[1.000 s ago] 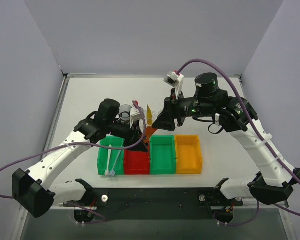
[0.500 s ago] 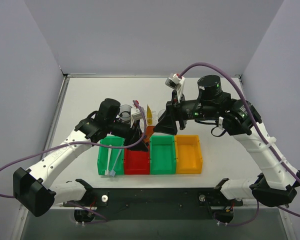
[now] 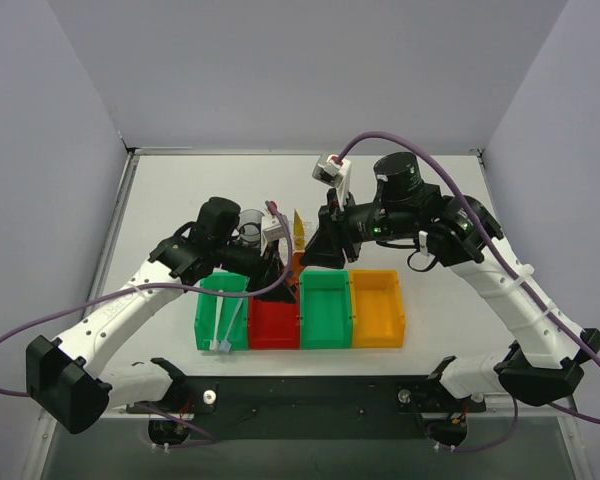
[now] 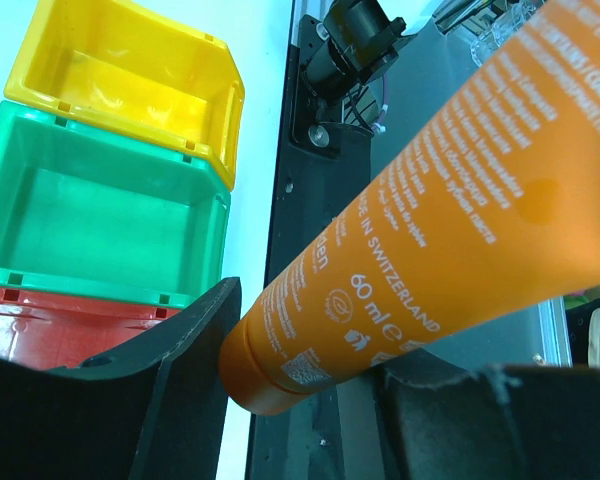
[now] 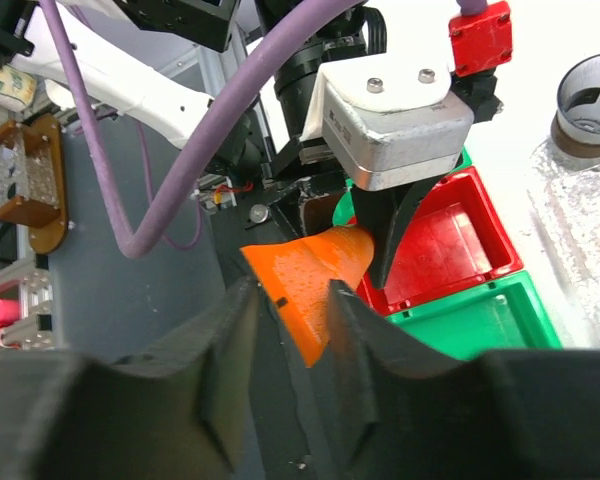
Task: Prepare toiletry sets of a toothbrush and toothpaste on the tray
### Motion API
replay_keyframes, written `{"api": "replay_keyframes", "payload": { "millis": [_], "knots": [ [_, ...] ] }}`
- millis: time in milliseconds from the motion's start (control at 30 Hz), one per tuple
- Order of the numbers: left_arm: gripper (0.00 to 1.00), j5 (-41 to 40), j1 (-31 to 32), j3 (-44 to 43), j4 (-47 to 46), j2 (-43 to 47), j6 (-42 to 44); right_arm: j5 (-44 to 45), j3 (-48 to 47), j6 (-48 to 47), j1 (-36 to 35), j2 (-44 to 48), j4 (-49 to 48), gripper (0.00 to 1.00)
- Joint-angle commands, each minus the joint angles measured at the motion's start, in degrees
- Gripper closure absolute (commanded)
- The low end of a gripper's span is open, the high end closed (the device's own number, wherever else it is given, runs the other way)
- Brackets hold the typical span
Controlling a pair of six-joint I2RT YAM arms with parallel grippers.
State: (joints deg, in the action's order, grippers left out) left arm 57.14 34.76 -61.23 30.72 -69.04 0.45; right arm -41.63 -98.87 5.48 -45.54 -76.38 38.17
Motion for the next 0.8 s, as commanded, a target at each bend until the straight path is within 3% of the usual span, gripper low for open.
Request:
{"api": "replay_keyframes", "payload": {
  "millis": [0, 167, 233, 400, 467, 533, 567, 600, 633, 767],
  "knots": [
    [1.0, 0.4, -0.5, -2.9, -0.6, 1.9, 0.9, -1.2, 0.3, -1.4, -0.5, -0.9, -1.1, 0.76],
    [1.0, -0.8, -0.6, -2.8, -0.7, 2.2, 0.9, -1.1, 1.1, -2.0, -0.6, -1.0, -1.1, 0.88],
    [1.0, -1.3, -0.6, -2.9, -0.7, 2.4, 0.9, -0.4, 1.4, -2.0, -0.6, -1.0, -1.1, 1.0],
    [0.97, -5.6, -0.6, -2.2, -1.6, 3.0, 0.0, 3.5, 2.4, -0.3, -0.5, -0.9, -1.1, 1.0],
    [0.72, -7.8, -0.7, -2.0, -2.3, 3.5, -0.2, 5.2, 2.5, 0.7, -0.4, -0.8, -1.1, 1.0],
    [0.57, -11.0, -0.7, -1.8, -3.0, 4.0, -2.0, 9.4, 2.8, 1.4, -0.3, -0.4, -1.1, 1.0],
    [0.32, -11.9, -1.3, -1.7, -3.6, 4.7, -2.6, 10.7, 2.9, 1.7, -0.3, -0.2, -1.2, 1.0],
    [0.22, -12.9, -1.3, -1.4, -4.0, 5.0, -2.8, 12.0, 3.1, 1.7, 0.0, 0.3, -1.2, 1.0],
    [0.16, -17.1, -1.4, -1.4, -4.5, 5.4, -3.1, 15.5, 3.2, 1.8, -0.1, 0.5, -1.3, 1.0],
    [0.13, -25.9, -2.3, -0.6, -7.5, 10.5, -3.6, 21.8, 2.7, 1.4, -0.2, 0.8, -1.9, 1.0]
  ]
}}
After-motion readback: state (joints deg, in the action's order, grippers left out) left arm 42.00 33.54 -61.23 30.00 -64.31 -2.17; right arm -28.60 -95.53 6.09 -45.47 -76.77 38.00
